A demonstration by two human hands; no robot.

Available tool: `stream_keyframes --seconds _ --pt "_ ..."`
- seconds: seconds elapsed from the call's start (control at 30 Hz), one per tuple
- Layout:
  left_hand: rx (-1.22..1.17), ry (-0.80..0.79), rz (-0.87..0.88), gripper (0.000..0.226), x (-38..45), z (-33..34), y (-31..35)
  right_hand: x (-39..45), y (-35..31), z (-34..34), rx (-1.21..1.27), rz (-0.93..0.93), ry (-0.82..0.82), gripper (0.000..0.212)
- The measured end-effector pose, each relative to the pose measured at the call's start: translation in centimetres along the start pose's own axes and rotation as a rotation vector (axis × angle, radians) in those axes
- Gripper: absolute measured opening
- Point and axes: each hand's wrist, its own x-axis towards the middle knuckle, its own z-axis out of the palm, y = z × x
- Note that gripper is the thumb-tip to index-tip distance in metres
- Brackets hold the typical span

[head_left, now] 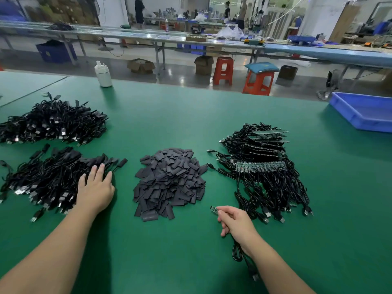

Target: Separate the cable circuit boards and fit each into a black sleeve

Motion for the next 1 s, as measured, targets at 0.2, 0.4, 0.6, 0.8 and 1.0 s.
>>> stream_keyframes --seconds 0.2,0.4,0.6,0.8,1.0 --pt "-0.079 0.242 -0.009 0.04 0.2 -1.1 1.3 0.0 0.0 1.1 -0.143 -0.041 0.005 0.015" --pt "-0.336 0.196 0.02 0.043 -3.9 -0.6 6.1 -0.1 -0.1 1.3 -0.147 -0.043 -0.001 0.014" --pt "-0.504 0.124 -0.116 0.028 -4.8 -0.5 7.4 -0.7 -0.5 1.2 -0.099 -0.035 -0.037 0.017" --pt "-0.518 0.245 -0.115 0.016 -5.7 -1.6 7.7 -1.1 -0.8 1.2 -0.098 -0.019 -0.047 0.019" --pt "-0.875 0.231 0.235 0.018 -9.6 -4.0 13.0 -1.3 -1.3 1.1 -0.084 -0.018 -0.067 0.018"
